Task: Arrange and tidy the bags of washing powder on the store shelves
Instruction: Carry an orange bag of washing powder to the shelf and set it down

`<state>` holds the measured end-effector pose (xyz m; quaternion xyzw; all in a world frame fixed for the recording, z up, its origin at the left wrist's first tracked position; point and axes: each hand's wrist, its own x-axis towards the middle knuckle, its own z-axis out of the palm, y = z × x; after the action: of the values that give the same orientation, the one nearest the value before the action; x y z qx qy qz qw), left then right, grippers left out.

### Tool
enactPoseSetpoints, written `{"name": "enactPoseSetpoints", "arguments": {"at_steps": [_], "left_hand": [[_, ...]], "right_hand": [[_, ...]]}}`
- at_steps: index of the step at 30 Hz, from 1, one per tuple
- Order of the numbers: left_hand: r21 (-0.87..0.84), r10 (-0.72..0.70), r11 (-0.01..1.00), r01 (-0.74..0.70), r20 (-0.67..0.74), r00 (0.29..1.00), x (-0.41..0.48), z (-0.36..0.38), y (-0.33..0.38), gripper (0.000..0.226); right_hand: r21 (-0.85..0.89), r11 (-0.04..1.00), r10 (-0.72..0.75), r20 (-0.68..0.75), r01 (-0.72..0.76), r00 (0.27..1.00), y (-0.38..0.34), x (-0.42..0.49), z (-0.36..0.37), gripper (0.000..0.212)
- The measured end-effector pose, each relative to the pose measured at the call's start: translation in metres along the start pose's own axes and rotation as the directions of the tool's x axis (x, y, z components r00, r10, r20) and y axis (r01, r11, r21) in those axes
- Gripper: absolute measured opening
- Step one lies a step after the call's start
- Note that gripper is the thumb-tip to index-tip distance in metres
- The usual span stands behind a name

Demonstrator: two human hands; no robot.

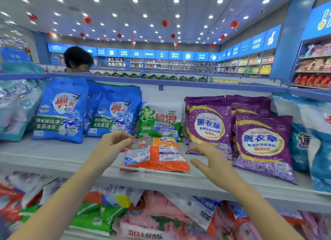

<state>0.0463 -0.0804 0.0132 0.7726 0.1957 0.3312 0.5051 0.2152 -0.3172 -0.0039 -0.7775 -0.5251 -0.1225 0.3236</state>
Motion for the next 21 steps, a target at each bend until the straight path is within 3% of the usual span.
{"name": "enactPoseSetpoints", "arguments": {"at_steps": [3,5,9,15,21], "left_hand": [[0.046,-0.011,0.999,0.011,0.009,1.0,0.006,-0.026,-0.014,0.012],[0.069,-0.011,0.998,0.009,0.03,1.0,0.014,-0.041,-0.022,0.011],[0.074,0.0,0.997,-0.007,0.093,0.996,0.039,-0.07,-0.036,0.011],[0.066,0.069,0.994,-0.087,0.235,0.97,0.07,-0.091,-0.049,0.01],[0.058,0.119,0.986,-0.154,0.397,0.91,0.087,-0.099,-0.056,0.008]], "right_hand": [[-0.082,0.995,-0.046,0.216,0.065,0.975,-0.005,0.02,0.014,0.051],[-0.214,0.964,-0.069,0.382,0.161,0.921,-0.003,0.033,0.019,0.065],[-0.294,0.935,-0.013,0.528,0.198,0.849,0.001,0.052,0.023,0.077],[-0.353,0.92,0.009,0.452,0.169,0.892,-0.012,0.07,0.054,0.078],[-0.589,0.8,0.108,0.325,0.112,0.939,-0.038,0.097,0.06,0.034]]}}
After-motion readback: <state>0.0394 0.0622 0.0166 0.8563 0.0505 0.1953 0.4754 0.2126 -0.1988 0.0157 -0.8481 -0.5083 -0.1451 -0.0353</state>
